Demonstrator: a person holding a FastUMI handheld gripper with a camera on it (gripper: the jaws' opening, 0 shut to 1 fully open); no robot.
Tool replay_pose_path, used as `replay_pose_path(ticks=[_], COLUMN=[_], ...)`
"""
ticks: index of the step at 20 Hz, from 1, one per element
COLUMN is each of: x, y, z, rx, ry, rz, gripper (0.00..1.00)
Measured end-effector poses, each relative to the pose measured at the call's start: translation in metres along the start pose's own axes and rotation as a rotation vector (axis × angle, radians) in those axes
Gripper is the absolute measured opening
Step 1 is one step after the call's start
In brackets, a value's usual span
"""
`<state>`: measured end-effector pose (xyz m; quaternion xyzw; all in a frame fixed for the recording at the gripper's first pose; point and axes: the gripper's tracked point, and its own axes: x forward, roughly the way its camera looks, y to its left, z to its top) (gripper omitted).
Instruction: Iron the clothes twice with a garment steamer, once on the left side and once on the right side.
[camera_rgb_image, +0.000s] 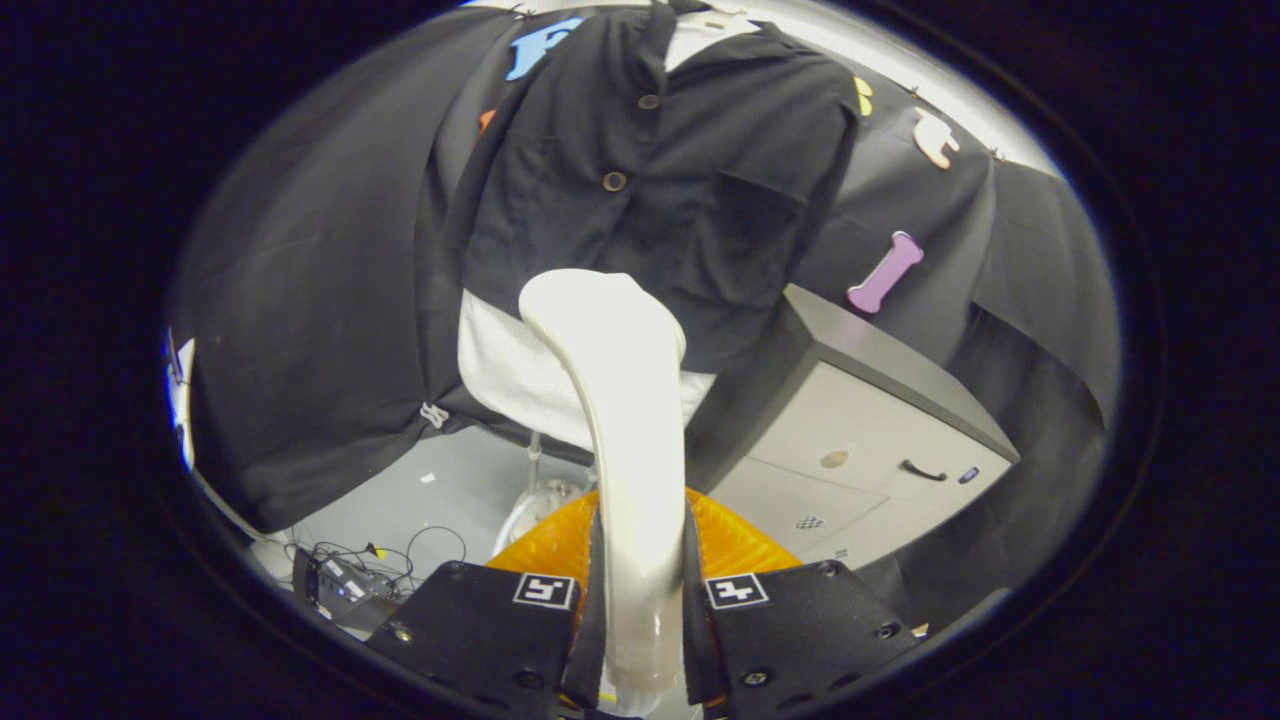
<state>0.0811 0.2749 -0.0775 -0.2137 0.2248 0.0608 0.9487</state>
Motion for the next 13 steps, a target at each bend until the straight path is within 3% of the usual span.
replay_pose_path(ticks=[13], x=[-0.080], y=[-0.182], z=[-0.136], rx=[0.127], ry=[0.085], rz=[-0.050], gripper=[0.34])
